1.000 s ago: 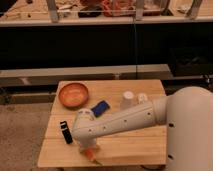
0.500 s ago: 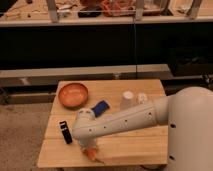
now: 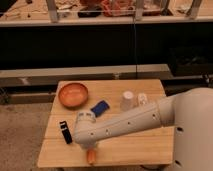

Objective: Drag the pepper across the table

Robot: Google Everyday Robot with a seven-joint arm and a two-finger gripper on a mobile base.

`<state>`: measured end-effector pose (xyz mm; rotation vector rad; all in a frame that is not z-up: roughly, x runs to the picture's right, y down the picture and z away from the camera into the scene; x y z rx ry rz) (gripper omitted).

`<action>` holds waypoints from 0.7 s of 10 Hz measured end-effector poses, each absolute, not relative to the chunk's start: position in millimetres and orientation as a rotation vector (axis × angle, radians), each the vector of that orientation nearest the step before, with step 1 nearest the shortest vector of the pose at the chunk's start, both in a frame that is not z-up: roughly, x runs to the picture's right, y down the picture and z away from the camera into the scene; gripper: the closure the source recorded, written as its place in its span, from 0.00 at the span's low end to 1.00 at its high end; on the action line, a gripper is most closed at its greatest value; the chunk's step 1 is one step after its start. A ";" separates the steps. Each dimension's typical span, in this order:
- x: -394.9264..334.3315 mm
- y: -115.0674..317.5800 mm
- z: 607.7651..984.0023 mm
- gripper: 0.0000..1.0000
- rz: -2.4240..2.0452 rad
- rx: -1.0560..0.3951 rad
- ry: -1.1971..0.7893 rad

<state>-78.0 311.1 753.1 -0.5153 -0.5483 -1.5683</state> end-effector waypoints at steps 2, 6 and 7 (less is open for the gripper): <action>-78.3 309.4 751.8 0.72 -1.571 -0.523 -0.529; -79.5 307.4 754.0 0.70 -1.572 -0.529 -0.524; -75.2 306.1 755.7 0.70 -1.562 -0.523 -0.535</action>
